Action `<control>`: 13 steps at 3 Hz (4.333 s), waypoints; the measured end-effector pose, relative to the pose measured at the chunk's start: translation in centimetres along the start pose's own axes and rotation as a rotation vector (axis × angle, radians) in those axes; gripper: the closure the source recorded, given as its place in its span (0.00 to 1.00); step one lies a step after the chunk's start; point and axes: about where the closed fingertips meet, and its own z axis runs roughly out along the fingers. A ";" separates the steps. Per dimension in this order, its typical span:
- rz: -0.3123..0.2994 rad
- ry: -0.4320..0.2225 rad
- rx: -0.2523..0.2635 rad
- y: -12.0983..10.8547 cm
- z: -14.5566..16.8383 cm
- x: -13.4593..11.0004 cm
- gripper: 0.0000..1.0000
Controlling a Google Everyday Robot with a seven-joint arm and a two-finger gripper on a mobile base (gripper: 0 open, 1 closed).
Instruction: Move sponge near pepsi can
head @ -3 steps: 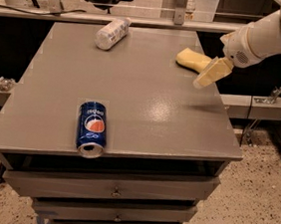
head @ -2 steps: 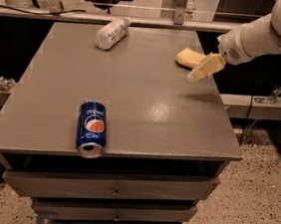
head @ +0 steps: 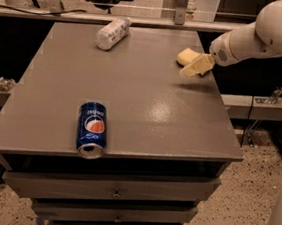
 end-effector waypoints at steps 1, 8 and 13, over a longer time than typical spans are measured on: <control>0.026 0.005 0.017 -0.7 1.6 0.4 0.18; -0.366 0.006 -0.288 15.8 -5.7 -1.5 1.00; -0.622 -0.085 -0.500 32.6 -7.8 -1.6 1.00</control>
Offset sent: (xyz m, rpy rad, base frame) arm 0.0299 -0.0097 -0.0128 0.0050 -0.0119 -0.0855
